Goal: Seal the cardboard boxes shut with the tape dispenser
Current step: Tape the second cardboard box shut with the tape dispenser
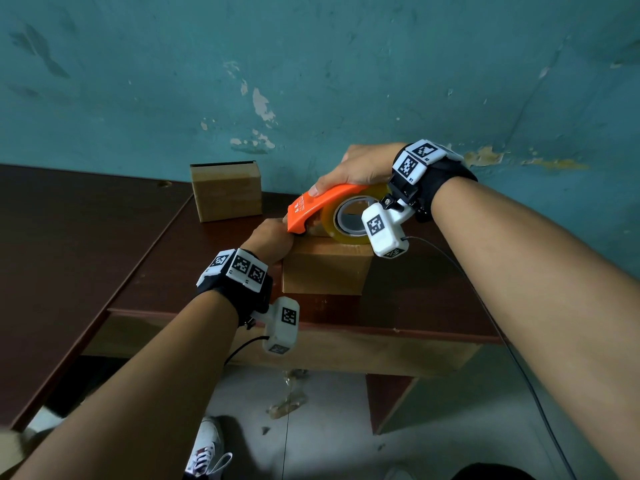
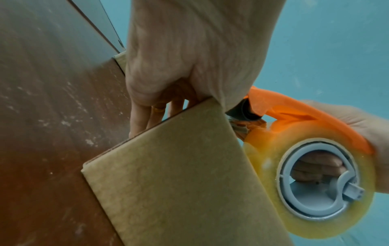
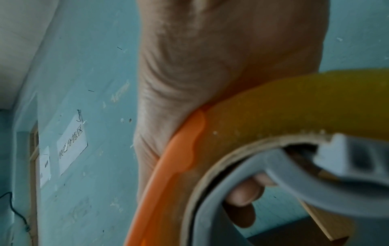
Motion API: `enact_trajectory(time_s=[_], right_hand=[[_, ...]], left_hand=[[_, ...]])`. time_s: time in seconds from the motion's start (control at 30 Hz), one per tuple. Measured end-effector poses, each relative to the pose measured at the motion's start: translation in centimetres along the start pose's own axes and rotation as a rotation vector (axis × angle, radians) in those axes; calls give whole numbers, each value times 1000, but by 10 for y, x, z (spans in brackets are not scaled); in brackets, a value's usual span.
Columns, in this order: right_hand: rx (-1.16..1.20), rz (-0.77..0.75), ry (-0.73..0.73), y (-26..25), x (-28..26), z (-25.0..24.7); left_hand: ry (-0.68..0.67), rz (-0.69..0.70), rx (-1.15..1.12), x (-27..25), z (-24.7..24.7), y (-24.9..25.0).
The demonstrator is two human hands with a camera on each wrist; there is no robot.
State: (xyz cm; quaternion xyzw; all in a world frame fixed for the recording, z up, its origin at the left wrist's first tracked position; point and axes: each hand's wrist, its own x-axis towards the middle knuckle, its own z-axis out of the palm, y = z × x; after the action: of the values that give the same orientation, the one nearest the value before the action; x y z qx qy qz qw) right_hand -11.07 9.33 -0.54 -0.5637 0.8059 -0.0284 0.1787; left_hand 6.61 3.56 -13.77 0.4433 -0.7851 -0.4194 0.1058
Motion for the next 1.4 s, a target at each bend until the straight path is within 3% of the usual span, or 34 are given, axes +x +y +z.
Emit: enact_trajectory(time_s=[0.3,1.13,1.4], right_hand=[[-46,18,24,11,-4,-5],[66,2,37,43,-14,-4],[50,68,79,69,-28,-1]], left_hand=[[18,10,89,-2,-1,5],[52,-66,-30,9,4,2],[54,-93,-7,7,4,6]])
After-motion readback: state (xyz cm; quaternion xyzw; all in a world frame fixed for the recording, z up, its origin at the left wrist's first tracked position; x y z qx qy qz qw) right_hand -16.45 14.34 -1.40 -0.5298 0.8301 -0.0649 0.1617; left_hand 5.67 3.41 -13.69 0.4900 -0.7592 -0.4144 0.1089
